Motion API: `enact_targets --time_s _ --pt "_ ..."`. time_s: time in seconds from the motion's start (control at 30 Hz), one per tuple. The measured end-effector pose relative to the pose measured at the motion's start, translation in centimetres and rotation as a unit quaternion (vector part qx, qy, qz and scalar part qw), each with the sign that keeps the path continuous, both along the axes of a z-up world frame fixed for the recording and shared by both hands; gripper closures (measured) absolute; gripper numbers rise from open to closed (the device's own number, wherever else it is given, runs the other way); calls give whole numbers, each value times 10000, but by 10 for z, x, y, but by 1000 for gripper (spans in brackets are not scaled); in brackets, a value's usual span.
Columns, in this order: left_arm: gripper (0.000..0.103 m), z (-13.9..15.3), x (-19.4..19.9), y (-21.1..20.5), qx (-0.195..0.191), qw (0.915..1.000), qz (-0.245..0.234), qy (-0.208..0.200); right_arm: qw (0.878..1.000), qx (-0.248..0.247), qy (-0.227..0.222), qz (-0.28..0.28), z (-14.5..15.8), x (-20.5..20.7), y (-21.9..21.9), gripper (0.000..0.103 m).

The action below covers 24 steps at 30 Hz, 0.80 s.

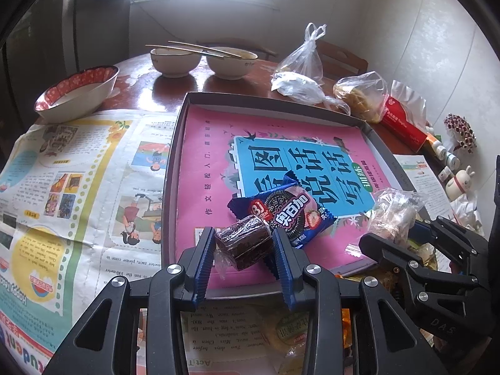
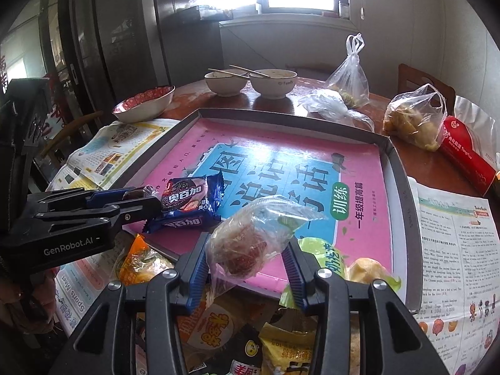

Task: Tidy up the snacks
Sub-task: 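Lower the brown cake into the tray while the right tool carries the pastry bag over it, then release the brown cake in the tray while the right tool releases the clear pastry bag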

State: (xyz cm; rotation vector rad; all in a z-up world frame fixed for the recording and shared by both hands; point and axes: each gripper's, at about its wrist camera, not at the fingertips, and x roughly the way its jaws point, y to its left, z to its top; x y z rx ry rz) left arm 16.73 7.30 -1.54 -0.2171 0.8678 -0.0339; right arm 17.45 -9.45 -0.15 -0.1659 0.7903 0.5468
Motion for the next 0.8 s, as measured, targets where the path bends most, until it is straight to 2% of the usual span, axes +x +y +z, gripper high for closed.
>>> enact_targets --time_s 0.8 --pt "64 4 -5 6 -88 9999 43 34 9999 58 71 -73 2 -3 -3 57"
